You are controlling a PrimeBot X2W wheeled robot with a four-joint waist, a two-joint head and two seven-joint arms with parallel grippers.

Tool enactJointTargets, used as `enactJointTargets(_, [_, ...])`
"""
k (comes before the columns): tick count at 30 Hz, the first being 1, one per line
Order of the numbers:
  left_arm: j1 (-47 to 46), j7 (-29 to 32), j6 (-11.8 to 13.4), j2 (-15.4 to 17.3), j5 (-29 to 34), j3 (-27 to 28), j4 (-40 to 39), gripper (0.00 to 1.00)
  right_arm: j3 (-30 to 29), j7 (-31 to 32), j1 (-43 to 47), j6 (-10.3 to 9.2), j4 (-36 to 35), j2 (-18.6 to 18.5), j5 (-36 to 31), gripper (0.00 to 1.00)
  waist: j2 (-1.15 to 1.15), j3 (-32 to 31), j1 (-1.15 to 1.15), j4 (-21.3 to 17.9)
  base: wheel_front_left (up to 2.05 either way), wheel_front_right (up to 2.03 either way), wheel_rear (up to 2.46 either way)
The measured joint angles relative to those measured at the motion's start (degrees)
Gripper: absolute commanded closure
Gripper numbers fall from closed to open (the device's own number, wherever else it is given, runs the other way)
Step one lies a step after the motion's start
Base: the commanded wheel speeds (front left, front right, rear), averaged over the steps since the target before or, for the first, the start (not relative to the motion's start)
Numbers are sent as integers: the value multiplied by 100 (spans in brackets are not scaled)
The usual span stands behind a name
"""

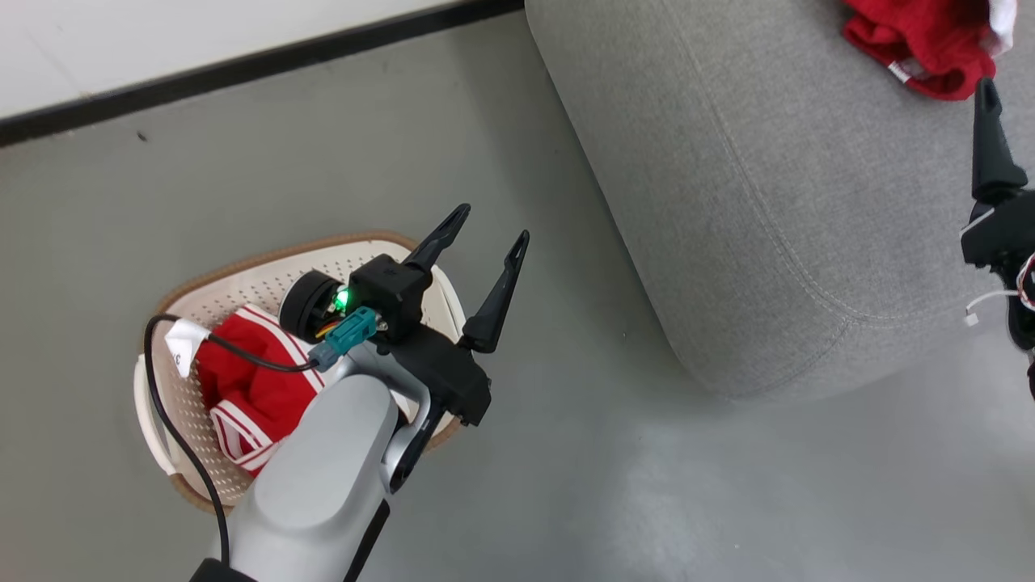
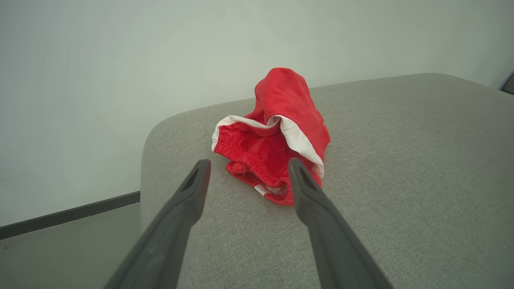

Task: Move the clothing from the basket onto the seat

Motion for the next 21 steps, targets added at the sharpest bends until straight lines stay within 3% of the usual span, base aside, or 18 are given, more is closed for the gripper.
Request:
enactJointTargets(7, [293, 0, 108, -76, -56, 275, 31, 0, 2, 0, 521, 18, -512, 29, -7, 0, -1, -453, -1, 192, 0, 0, 0])
enactJointTargets(21, [750, 0, 478, -134, -68, 813, 45, 0, 279, 0, 1341, 18, -1438, 58, -5, 0, 0, -959, 0, 1163, 0, 0, 0])
